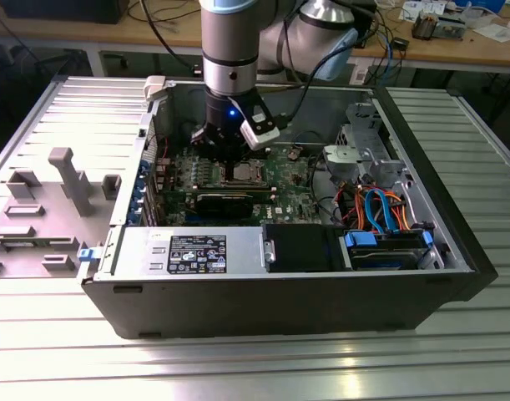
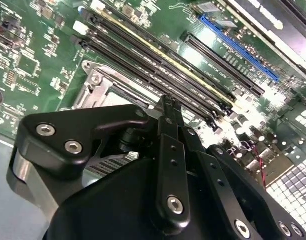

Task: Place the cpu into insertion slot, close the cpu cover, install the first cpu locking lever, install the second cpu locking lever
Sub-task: 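Install the second cpu locking lever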

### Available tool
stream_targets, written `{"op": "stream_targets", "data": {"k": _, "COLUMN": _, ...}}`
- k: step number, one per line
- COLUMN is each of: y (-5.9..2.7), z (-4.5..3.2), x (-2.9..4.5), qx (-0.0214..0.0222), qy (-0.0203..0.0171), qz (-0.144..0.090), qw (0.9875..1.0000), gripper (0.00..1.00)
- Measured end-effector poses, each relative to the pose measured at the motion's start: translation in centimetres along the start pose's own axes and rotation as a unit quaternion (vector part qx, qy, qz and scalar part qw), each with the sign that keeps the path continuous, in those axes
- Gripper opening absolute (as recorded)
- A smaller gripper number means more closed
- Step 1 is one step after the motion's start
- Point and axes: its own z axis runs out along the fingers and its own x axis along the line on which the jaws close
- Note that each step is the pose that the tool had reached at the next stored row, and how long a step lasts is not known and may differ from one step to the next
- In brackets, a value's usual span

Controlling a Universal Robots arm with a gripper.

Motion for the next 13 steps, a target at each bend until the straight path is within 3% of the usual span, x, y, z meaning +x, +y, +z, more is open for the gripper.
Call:
{"op": "stream_targets", "data": {"k": 3, "y": 0.00, "z": 0.04, "x": 0.59, "qx": 0.0001, "qy": -0.0004, "qz": -0.015, "qw": 0.9999, "gripper": 0.11}}
{"op": "stream_targets", "data": {"k": 8, "y": -0.05, "z": 0.05, "x": 1.25, "qx": 0.0001, "qy": -0.0006, "qz": -0.019, "qw": 0.9998, "gripper": 0.11}}
{"op": "stream_targets", "data": {"k": 10, "y": -0.14, "z": 0.10, "x": 1.33, "qx": -0.0046, "qy": -0.0011, "qz": -0.020, "qw": 0.9998, "gripper": 0.11}}
{"op": "stream_targets", "data": {"k": 13, "y": -0.21, "z": 0.30, "x": 1.34, "qx": -0.0075, "qy": -0.0016, "qz": -0.022, "qw": 0.9997, "gripper": 0.11}}
